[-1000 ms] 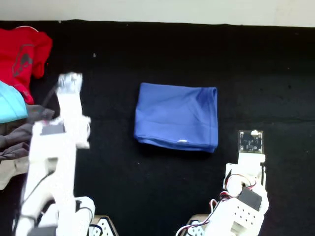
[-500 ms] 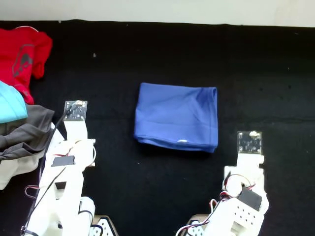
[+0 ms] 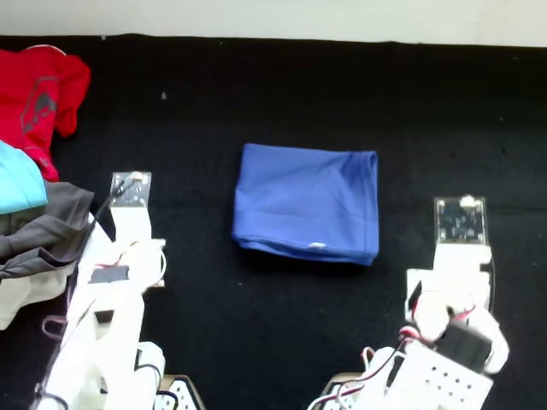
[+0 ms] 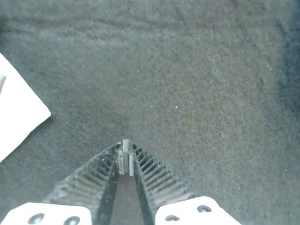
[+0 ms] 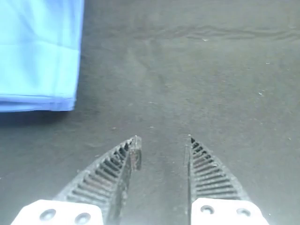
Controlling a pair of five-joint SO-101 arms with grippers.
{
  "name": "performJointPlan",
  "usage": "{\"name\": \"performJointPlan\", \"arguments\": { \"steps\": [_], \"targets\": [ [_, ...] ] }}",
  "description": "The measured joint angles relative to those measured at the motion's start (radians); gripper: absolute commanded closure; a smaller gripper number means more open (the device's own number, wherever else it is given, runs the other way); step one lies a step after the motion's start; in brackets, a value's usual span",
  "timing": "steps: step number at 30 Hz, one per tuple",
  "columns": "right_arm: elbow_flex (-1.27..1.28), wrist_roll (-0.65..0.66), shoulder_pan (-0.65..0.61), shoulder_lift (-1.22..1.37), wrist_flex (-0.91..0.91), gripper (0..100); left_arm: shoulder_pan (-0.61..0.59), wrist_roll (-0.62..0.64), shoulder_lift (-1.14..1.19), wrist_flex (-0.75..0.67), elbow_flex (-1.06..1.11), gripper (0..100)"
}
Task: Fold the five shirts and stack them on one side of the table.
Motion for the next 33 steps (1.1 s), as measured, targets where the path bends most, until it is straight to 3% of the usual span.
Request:
{"name": "performJointPlan", "arguments": {
  "steps": [3, 8, 12, 20, 33],
  "targets": [
    [-0.143, -0.115, -0.092, 0.181, 0.055, 80.6, 0.000, 0.000, 0.101, 0.041, -0.074, 99],
    [-0.414, -0.310, -0.299, 0.577, 0.138, 64.5, 0.000, 0.000, 0.193, 0.075, -0.143, 99],
    [-0.603, -0.451, -0.377, 0.913, 0.141, 61.7, 0.000, 0.000, 0.199, 0.080, -0.149, 99],
    [-0.990, -0.571, -0.416, 1.485, 0.176, 61.6, 0.000, 0.000, 0.199, 0.080, -0.149, 99],
    [-1.587, -0.660, -0.462, 1.989, 0.299, 61.6, 0.002, 0.000, 0.199, 0.080, -0.149, 99]
  ]
}}
